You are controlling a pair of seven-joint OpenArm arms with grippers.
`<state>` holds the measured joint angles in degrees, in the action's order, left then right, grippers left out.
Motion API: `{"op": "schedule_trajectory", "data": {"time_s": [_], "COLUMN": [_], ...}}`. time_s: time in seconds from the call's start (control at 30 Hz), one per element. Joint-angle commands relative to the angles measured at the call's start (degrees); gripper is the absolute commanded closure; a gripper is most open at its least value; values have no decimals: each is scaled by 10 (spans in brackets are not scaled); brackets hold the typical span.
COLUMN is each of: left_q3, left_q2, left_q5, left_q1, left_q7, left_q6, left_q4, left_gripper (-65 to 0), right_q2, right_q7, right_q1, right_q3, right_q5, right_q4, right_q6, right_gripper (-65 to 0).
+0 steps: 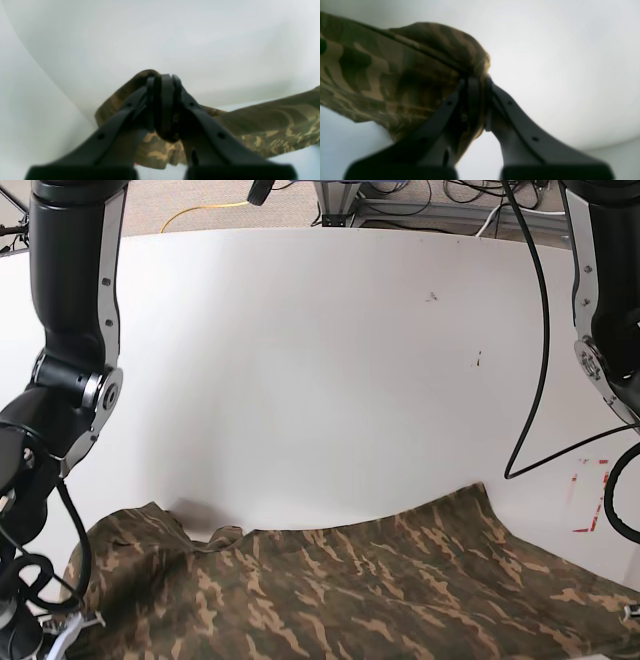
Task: Fold the T-shirt properly
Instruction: 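Lay the shirt flat by pulling both grippers back across the table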
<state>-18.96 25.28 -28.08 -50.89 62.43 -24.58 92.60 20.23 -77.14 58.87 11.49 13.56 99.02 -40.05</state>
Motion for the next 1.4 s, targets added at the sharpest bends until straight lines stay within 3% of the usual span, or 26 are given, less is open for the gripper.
{"op": "schedule_trajectory", "data": {"time_s": [0.0,0.2,0.27,0.67,0.87,1.07,1.23,1.37], "left_q3": [-5,-18,-28,-105,-160,-207,-208,-206], "left_q2": [9,17,18,17,-2,-25,-25,-38], "left_q5": [0,-1,-1,-2,-1,2,0,2], "left_q1": [13,134,173,468,589,665,723,732], "left_q7": [-16,-16,-16,-16,-16,-16,-16,-16], "left_q6": [1,1,0,-1,-69,-99,-100,-100], "left_q4": [35,90,102,188,188,187,187,186], "left_gripper": [-13,-13,-13,-13,-10,-10,-10,-10], "right_q2": [8,1,-15,-63,-94,-115,-126,-129], "right_q7": [3,-7,-7,-9,-7,-6,-4,30], "right_q1": [-24,-170,-206,-460,-585,-667,-728,-769], "right_q3": [23,87,99,244,298,331,339,337], "right_q5": [-11,-11,-9,89,137,175,176,177], "right_q4": [42,107,118,158,159,158,158,157], "right_q6": [1,1,1,1,1,1,1,1], "right_gripper": [0,0,0,0,0,0,0,0]}}
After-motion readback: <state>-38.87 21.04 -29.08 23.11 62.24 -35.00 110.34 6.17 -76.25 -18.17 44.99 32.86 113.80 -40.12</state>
